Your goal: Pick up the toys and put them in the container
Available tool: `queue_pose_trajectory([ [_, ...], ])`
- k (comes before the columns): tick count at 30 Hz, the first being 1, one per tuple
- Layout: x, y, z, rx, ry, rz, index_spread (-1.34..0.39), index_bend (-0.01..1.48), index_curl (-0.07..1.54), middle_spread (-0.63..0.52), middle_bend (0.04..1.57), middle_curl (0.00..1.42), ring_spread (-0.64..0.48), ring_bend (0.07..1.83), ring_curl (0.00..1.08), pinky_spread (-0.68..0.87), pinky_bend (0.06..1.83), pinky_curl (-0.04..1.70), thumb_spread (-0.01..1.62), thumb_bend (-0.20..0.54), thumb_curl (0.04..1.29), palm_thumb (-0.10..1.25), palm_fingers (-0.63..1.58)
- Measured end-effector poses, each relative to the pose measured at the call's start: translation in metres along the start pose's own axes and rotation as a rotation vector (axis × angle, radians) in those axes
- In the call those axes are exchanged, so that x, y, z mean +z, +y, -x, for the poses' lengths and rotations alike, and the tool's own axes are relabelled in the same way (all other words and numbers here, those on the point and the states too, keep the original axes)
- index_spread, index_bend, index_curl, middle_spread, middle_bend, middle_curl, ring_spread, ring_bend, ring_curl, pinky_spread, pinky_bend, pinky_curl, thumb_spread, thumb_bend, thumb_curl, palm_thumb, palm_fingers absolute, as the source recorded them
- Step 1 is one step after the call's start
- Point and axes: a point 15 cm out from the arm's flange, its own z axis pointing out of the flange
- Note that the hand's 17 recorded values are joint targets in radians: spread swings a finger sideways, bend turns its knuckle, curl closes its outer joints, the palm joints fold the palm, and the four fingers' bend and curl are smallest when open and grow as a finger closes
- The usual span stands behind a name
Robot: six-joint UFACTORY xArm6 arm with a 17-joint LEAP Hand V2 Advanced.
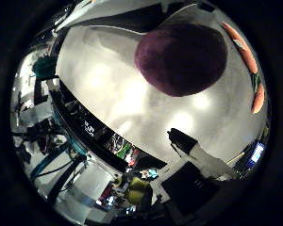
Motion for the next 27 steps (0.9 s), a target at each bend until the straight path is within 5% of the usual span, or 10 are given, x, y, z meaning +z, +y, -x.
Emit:
queue_pose_trajectory([
  [14, 0.032, 0.001, 0.014, -0.001, -0.042, 0.051, -0.46, 0.22, 0.32, 0.04, 0.17, 0.29, 0.18, 0.18, 0.24, 0.42, 0.37, 0.32, 0.85, -0.026, 0.39, 0.85, 0.05],
  [17, 0.03, -0.007, 0.012, -0.001, -0.035, 0.02, -0.47, 0.43, 0.39, 0.02, 0.16, 0.27, 0.18, 0.16, 0.21, 0.42, 0.32, 0.3, 0.84, -0.017, 0.4, 0.89, 0.14],
  [22, 0.013, -0.038, 0.001, 0.007, 0.004, -0.121, -0.51, 0.98, 0.58, -0.14, 0.26, 0.3, 0.08, 0.12, 0.13, 0.42, 0.2, 0.27, 0.86, -0.011, 0.4, 0.99, 0.42],
  [27, -0.001, -0.041, -0.018, 0.046, 0.036, -0.208, -0.46, 1.11, 0.64, -0.3, 0.41, 0.36, -0.04, 0.15, 0.09, 0.4, 0.19, 0.25, 0.87, -0.02, 0.39, 1.03, 0.5],
])
